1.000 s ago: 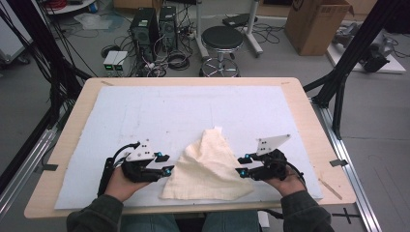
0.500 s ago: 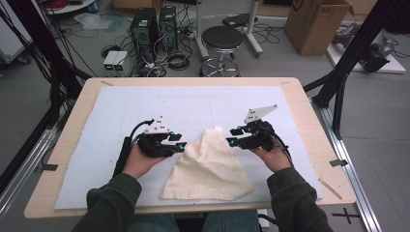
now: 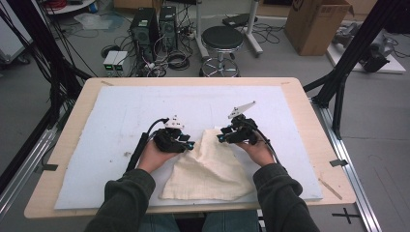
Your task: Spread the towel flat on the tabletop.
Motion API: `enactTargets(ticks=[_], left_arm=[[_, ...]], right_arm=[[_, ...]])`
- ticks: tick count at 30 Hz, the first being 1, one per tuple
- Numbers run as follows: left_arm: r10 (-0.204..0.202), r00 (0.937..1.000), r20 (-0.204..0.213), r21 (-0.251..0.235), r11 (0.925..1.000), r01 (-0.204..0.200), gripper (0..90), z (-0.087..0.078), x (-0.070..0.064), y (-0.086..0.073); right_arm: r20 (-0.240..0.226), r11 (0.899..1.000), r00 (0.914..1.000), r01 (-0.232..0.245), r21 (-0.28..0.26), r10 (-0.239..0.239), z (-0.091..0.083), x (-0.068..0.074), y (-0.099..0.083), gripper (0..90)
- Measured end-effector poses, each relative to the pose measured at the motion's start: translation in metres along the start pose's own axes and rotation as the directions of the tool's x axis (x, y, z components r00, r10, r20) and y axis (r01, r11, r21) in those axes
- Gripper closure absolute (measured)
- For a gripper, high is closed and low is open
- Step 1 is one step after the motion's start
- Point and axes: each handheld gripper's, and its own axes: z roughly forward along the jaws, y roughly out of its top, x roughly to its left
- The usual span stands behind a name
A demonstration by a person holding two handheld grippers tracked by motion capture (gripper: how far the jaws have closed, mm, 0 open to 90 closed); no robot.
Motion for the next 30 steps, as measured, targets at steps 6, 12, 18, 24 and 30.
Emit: enactTargets(ticks=[6, 12, 18, 24, 30], left_arm=[[-0.008, 0.9999, 0.011, 0.026, 0.9996, 0.008, 63.9, 0.012, 0.002, -0.003], [-0.002, 0.9999, 0.012, 0.042, 0.9991, 0.001, 71.2, 0.017, 0.0, -0.004], [0.024, 0.9997, 0.008, 0.06, 0.9979, -0.024, 84.9, 0.02, -0.003, -0.004], [0.028, 0.9995, -0.013, 0.038, 0.9989, -0.027, 87.4, 0.01, -0.003, -0.001], [0.025, 0.9988, -0.042, -0.019, 0.9995, -0.026, 87.7, -0.01, -0.003, 0.003]], right_arm=[[-0.002, 0.999, 0.9999, -0.014, 0.032, 0.014, 0.014, -0.003, -0.004, 64.4], [0.015, 0.997, 0.9999, 0.006, 0.072, -0.007, 0.022, 0.0, -0.004, 74.6], [0.01, 0.997, 0.9999, 0.002, 0.077, -0.003, 0.022, 0.0, -0.005, 82.9], [0.024, 0.998, 0.9997, 0.005, 0.068, -0.007, 0.016, 0.0, -0.004, 84.8], [0.042, 1.0, 0.9991, 0.009, 0.012, -0.01, -0.003, 0.002, -0.002, 84.8]])
